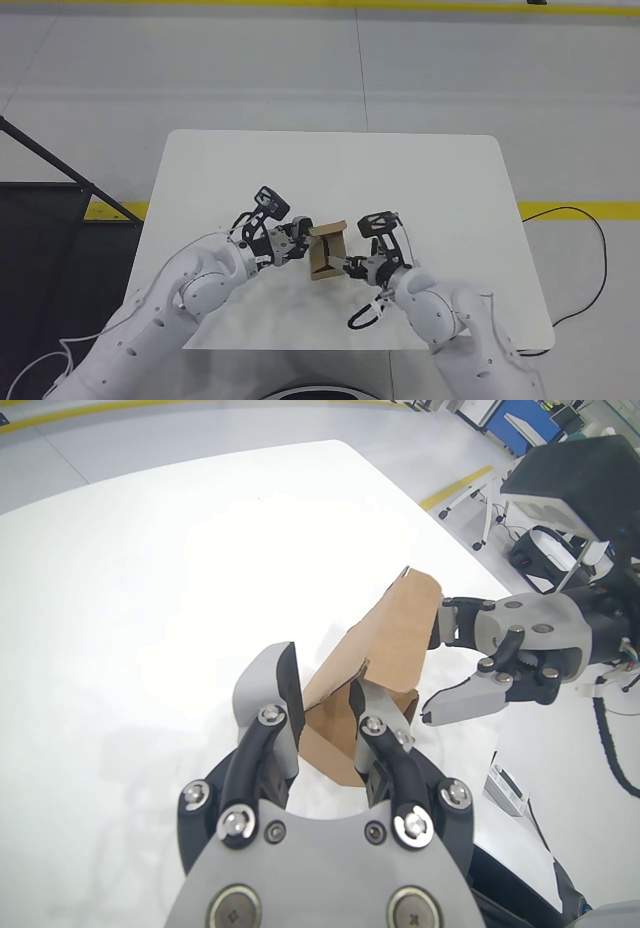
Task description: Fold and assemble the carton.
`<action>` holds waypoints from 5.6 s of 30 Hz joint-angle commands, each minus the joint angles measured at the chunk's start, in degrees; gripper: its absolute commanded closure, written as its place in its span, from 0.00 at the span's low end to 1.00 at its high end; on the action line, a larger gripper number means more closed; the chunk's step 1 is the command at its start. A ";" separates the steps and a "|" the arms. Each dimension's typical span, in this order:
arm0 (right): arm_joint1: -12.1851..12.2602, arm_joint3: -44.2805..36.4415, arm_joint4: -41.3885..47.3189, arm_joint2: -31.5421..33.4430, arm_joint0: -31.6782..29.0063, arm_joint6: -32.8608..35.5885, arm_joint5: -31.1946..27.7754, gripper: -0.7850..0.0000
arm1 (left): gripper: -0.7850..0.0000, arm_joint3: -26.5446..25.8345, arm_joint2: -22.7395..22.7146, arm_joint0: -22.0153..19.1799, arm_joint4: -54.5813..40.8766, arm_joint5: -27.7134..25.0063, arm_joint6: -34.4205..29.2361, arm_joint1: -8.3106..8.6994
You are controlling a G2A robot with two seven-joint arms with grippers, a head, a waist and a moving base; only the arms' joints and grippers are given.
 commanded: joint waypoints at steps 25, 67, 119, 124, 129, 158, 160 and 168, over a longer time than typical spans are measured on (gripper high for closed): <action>-1.36 3.78 -0.20 -1.41 3.52 3.16 9.58 0.00 | 0.39 -5.28 -0.82 5.49 11.55 4.87 2.06 -1.02; -1.49 5.87 0.63 0.20 4.49 5.18 7.50 0.00 | 0.00 2.77 -1.34 -0.97 -5.08 12.28 -4.43 -4.23; -0.77 5.47 10.51 7.83 -3.20 -2.93 7.40 0.00 | 0.00 2.75 1.32 -0.73 6.08 10.40 -7.01 -7.47; -0.64 4.57 10.72 8.41 -4.08 -3.92 7.37 0.00 | 0.00 3.79 1.91 -1.77 5.50 11.37 -8.14 -8.05; -0.38 2.61 10.59 9.59 -5.92 -4.81 7.53 0.00 | 0.00 4.97 2.50 -2.57 5.56 11.51 -8.53 -8.57; 0.58 -4.69 13.47 15.42 -14.63 -12.17 6.36 0.00 | 0.00 6.06 1.04 -2.10 4.68 9.64 -8.37 -9.94; 0.59 -3.94 13.01 14.78 -13.54 -10.88 6.64 0.00 | 0.00 6.04 0.98 -2.06 4.83 9.49 -8.29 -10.01; 0.58 -1.95 12.00 12.99 -10.96 -8.81 7.38 0.00 | 0.00 6.04 0.75 -1.95 5.24 9.17 -8.67 -10.30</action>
